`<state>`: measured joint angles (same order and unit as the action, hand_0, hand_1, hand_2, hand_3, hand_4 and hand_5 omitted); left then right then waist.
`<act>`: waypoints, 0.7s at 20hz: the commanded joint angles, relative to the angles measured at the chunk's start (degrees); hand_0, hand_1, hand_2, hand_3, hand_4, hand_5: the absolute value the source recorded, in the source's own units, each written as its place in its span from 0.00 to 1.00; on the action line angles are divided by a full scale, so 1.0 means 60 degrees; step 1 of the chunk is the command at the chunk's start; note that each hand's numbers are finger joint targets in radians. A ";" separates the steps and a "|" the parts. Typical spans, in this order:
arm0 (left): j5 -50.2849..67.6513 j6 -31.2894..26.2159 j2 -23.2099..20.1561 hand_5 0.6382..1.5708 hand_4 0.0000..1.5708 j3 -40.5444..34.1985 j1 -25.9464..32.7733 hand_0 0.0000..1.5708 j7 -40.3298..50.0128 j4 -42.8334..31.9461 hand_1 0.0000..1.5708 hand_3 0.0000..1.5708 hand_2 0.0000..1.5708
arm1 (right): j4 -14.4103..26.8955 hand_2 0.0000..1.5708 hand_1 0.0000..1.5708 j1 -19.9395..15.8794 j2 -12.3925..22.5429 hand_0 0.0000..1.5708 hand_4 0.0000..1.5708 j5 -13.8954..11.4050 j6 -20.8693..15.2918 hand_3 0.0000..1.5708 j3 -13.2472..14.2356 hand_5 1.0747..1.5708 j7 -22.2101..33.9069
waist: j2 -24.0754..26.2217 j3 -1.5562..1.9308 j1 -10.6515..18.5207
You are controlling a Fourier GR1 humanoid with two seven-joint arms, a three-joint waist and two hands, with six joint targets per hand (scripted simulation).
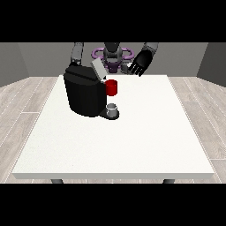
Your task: Insert the coffee pod into the coffee machine and close the lid
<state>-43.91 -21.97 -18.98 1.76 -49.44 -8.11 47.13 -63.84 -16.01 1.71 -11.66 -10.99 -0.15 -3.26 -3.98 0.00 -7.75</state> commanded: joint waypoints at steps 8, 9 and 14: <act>0.0771 -0.0852 -0.0484 1.00 0.31 -0.1439 -0.2127 0.76 0.1208 -0.0577 0.76 0.80 0.79 | -0.0766 0.00 0.00 -0.0179 -0.0088 0.00 0.00 0.0205 0.0494 0.00 -0.0275 1.00 -0.0205 | -0.0351 0.0002 -0.1058; 0.0735 -0.0616 -0.0728 1.00 0.31 -0.1579 -0.2218 0.81 0.1008 -0.0738 0.81 0.81 0.82 | -0.1122 0.00 0.00 -0.0120 -0.0276 0.00 0.00 0.0179 0.0215 0.00 -0.0625 1.00 -0.0105 | -0.0573 0.0000 -0.1332; 0.0536 -0.0739 -0.1191 1.00 0.31 -0.1586 -0.2692 0.77 0.0966 -0.1038 0.77 0.80 0.81 | -0.1714 0.00 0.00 -0.0854 -0.0148 0.00 0.00 0.0173 0.0249 0.00 -0.0309 1.00 0.0638 | -0.0969 -0.0001 -0.1612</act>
<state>-40.44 -25.57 -23.13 -6.50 -62.87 -2.34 42.91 -71.04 -19.34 1.69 -10.14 -8.40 -1.43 -1.98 -8.06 0.01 -15.56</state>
